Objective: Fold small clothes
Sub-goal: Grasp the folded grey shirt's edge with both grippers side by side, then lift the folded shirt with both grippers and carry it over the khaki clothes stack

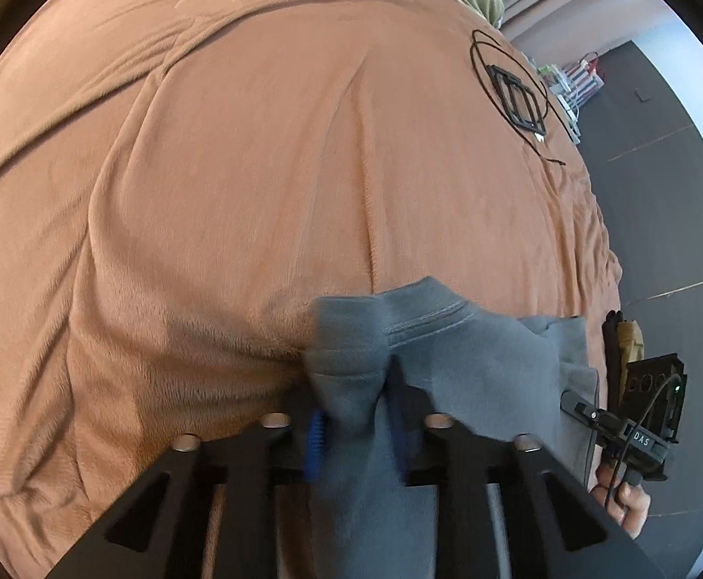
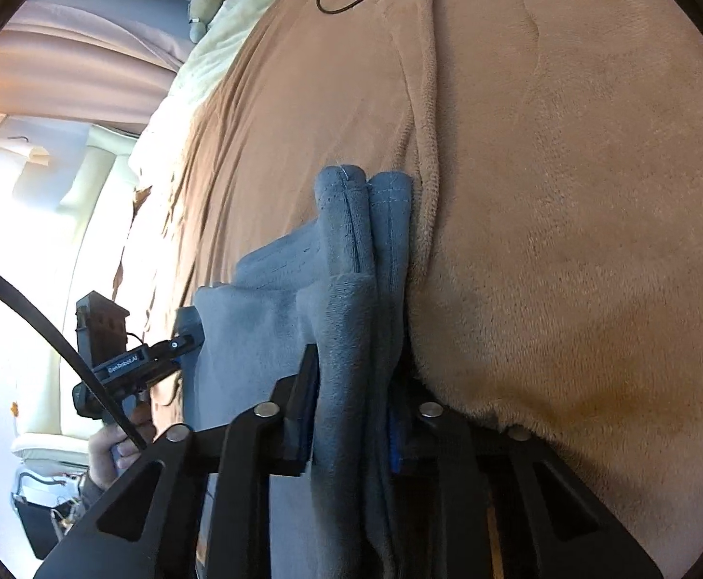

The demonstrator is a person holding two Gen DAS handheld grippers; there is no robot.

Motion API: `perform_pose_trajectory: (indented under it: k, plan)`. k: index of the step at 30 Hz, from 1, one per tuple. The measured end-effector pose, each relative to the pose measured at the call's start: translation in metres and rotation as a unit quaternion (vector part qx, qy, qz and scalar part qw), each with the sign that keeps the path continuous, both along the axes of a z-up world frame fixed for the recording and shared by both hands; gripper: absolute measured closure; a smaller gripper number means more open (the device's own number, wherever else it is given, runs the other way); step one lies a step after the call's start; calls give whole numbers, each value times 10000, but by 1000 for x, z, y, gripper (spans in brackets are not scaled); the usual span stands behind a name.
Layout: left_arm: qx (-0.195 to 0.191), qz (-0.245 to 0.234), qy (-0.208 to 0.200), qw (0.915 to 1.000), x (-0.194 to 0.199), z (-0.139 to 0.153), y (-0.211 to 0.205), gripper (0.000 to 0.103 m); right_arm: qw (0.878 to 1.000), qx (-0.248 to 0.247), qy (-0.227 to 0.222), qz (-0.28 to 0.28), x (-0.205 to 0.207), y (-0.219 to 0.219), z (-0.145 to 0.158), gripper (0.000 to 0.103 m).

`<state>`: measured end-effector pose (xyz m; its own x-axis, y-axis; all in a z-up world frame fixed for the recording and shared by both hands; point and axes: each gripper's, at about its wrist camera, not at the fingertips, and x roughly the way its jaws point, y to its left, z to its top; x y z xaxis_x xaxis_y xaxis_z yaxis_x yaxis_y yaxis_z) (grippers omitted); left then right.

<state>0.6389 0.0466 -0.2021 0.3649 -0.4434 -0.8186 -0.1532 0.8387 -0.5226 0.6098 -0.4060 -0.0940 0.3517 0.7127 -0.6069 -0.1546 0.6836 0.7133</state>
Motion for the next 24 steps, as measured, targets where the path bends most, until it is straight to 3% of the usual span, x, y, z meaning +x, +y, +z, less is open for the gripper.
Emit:
perform_pose_trajectory:
  k: [3,13,24]
  plan:
    - [135,-65,-188,9997,-6,14,-2,91,9992,-287,-286,11,-12,13,20,90]
    - [136,-205,-816,9964,-31,73,-7,93,9949,-456,-894,-21,-64,22,71,92]
    - [179,-146,-1426,9895,-88,143,-15,94,9817,-567,-1817,-43,-160,25,120,92]
